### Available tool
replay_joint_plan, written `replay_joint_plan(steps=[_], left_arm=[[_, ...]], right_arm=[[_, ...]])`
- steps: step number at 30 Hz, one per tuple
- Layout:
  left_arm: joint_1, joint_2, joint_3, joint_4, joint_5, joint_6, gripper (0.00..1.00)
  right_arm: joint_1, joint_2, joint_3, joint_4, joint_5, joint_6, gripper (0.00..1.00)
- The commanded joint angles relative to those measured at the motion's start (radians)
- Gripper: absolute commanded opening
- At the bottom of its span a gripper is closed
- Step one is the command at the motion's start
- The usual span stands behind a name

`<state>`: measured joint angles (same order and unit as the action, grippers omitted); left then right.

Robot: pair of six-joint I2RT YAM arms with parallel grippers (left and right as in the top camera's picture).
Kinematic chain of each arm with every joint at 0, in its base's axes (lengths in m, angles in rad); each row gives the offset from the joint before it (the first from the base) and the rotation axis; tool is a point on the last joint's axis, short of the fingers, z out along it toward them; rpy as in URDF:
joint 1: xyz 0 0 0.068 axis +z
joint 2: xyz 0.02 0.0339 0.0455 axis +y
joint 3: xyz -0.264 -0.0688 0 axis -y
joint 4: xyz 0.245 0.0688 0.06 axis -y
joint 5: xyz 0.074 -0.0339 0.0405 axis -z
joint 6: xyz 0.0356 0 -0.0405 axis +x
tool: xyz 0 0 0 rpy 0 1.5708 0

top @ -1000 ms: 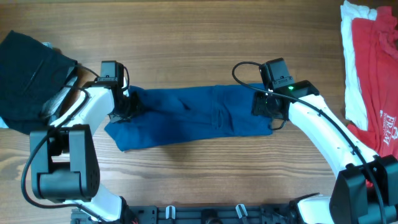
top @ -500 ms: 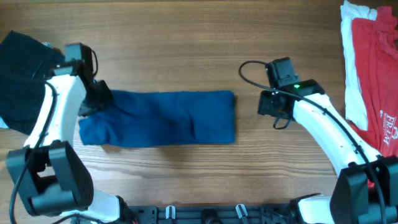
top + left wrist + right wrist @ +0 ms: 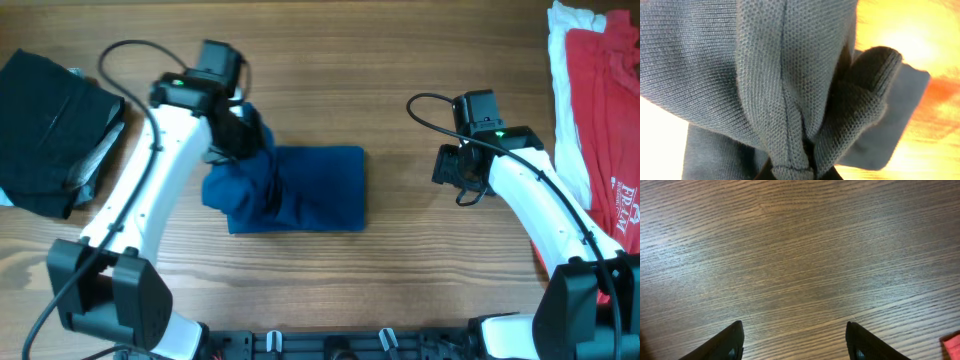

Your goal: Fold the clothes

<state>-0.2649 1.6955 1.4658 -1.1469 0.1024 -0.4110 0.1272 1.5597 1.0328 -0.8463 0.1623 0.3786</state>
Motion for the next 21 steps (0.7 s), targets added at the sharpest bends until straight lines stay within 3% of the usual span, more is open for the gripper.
replay_joint_plan(steps=[1, 9, 15, 17, 18, 21], left_arm=[[-0.093, -0.007, 0.018, 0.017, -0.029, -0.074, 0.05], [-0.193, 0.003, 0.018, 0.099, -0.089, -0.253, 0.05], [-0.247, 0.035, 0.018, 0.144, -0.089, -0.256, 0.07], [-0.261, 0.060, 0.018, 0.147, -0.085, -0.261, 0.18], [-0.272, 0.073, 0.018, 0.159, -0.063, -0.262, 0.31], [-0.304, 0.077, 0.018, 0.255, 0.143, -0.244, 0.39]], right_arm=[[0.000, 0.009, -0.013, -0.005, 0.008, -0.012, 0.65], [0.000, 0.009, -0.013, -0.023, -0.014, -0.038, 0.66], [0.000, 0.009, -0.013, -0.022, -0.014, -0.038, 0.65], [0.000, 0.009, -0.013, -0.022, -0.014, -0.038, 0.65], [0.000, 0.009, -0.013, -0.022, -0.014, -0.038, 0.66], [0.000, 0.009, -0.013, -0.022, -0.021, -0.038, 0.65]])
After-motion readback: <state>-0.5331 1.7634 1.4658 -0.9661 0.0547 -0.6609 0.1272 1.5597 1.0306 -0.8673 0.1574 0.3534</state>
